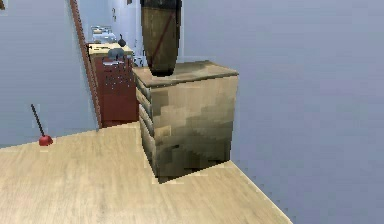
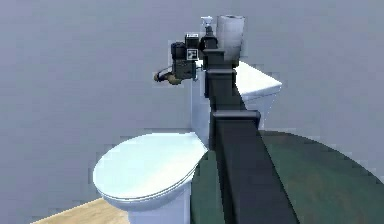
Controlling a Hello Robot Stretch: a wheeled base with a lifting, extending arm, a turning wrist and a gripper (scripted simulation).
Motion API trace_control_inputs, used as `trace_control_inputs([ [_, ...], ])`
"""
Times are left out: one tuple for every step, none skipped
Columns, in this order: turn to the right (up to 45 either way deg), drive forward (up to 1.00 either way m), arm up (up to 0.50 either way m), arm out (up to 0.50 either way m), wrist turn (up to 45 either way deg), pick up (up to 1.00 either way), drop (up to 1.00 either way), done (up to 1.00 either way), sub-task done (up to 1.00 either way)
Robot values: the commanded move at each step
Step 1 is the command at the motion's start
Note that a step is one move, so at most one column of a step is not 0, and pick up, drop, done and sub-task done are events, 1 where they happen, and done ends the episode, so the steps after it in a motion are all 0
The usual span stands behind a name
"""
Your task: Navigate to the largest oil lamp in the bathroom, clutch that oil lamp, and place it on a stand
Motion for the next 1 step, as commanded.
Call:
trace_control_inputs([
  [0.0, 0.0, 0.0, 0.0, -45.0, 0.0, 0.0, 0.0, 0.0],
])
